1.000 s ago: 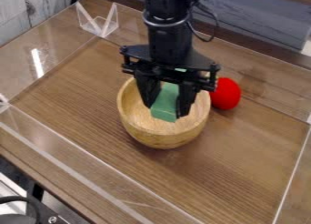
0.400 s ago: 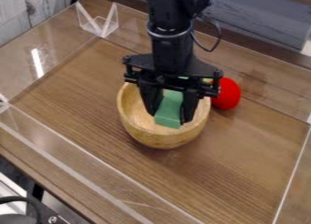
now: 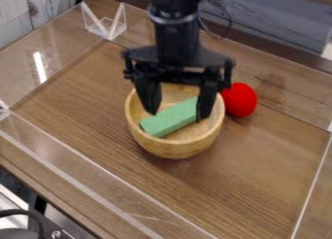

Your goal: Put the green block in the brown bowl

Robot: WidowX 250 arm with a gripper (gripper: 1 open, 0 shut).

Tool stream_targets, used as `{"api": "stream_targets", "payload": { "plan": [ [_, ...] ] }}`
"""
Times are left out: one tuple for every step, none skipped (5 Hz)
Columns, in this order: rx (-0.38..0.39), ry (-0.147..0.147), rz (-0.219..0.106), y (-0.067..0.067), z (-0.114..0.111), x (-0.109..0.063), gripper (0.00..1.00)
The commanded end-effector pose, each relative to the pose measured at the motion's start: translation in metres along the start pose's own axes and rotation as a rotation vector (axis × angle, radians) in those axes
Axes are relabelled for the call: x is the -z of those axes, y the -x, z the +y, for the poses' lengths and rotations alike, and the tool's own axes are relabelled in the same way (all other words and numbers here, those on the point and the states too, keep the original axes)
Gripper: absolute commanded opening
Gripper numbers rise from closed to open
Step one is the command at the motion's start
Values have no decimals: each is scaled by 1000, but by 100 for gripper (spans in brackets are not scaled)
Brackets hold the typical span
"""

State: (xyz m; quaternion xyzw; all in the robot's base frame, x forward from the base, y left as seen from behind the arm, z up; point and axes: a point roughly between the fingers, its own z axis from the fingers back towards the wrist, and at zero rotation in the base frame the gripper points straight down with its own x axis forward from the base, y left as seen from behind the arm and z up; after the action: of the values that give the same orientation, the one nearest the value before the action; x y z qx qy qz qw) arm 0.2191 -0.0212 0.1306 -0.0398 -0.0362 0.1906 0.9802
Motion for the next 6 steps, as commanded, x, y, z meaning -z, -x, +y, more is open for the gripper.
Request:
{"api": "stream_targets", "payload": {
  "plan": [
    [-8, 57, -54, -17, 11, -31, 100],
    [-5, 78, -83, -26, 31, -50, 100],
    [0, 66, -97, -38, 61, -54, 100],
    [-5, 41, -104, -49, 83, -48, 100],
    [-24, 20, -104, -54, 85, -40, 100],
    [-42, 1, -103, -55, 85, -46, 100]
  ]
}}
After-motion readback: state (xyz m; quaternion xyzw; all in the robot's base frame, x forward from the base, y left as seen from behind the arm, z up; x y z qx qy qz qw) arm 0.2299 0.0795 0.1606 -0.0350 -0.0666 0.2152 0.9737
